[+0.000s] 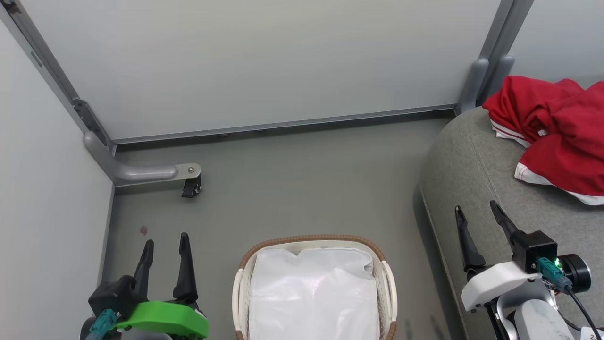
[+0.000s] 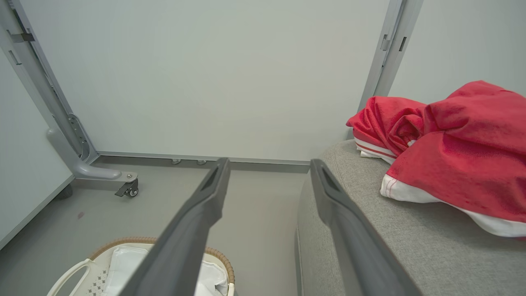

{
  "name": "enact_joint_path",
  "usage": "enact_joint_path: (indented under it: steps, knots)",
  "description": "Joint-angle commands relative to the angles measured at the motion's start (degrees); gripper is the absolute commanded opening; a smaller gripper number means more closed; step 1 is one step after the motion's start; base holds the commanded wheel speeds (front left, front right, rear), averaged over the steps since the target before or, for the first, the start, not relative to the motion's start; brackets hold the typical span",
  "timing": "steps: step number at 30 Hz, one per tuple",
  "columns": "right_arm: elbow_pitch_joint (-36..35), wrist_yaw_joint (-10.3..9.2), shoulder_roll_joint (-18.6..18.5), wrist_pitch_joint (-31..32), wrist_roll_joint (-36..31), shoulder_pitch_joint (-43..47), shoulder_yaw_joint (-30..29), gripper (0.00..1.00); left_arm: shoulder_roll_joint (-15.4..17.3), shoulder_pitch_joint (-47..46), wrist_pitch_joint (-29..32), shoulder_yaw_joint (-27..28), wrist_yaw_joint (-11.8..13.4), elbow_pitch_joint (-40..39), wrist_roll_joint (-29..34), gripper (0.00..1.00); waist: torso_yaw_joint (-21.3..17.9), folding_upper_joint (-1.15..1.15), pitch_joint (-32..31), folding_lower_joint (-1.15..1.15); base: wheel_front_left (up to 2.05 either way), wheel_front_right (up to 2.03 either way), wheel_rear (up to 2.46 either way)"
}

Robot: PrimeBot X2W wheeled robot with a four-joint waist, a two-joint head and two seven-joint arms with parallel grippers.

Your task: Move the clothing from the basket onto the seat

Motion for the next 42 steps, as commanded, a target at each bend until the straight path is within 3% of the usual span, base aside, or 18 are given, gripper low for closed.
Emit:
enact_joint_path:
  steps: [1,18,19,23,42]
  knots:
    - [0.1,-0.08,-0.2,0.0,0.5,0.5,0.0,1.00,0.1,0.9,0.0,0.1,0.0,-0.1,-0.2,1.00,-0.1,0.00,0.0,0.00,0.00,0.00,0.00]
    - [-0.4,-0.08,-0.2,0.0,0.2,0.7,0.5,1.00,0.1,0.9,0.0,-0.7,0.0,-0.1,-0.4,1.00,0.2,0.00,-0.2,0.00,0.00,0.00,0.00]
    - [-0.2,0.00,0.0,0.0,0.0,0.0,0.5,0.00,0.0,0.0,0.0,-0.7,0.0,0.1,0.0,0.00,0.2,0.00,-0.2,0.00,0.00,0.00,0.00]
    - [1.7,0.00,0.4,0.5,0.9,0.5,0.2,0.00,-0.1,0.1,0.3,-0.7,0.0,1.7,-0.8,0.00,0.2,0.00,-0.2,0.00,0.00,0.00,0.00]
    - [0.1,-0.01,0.3,5.6,22.8,0.9,-0.7,0.00,0.0,-1.2,5.4,2.5,-0.8,0.7,-17.8,0.00,-0.2,0.00,-0.5,0.00,0.00,0.00,0.00]
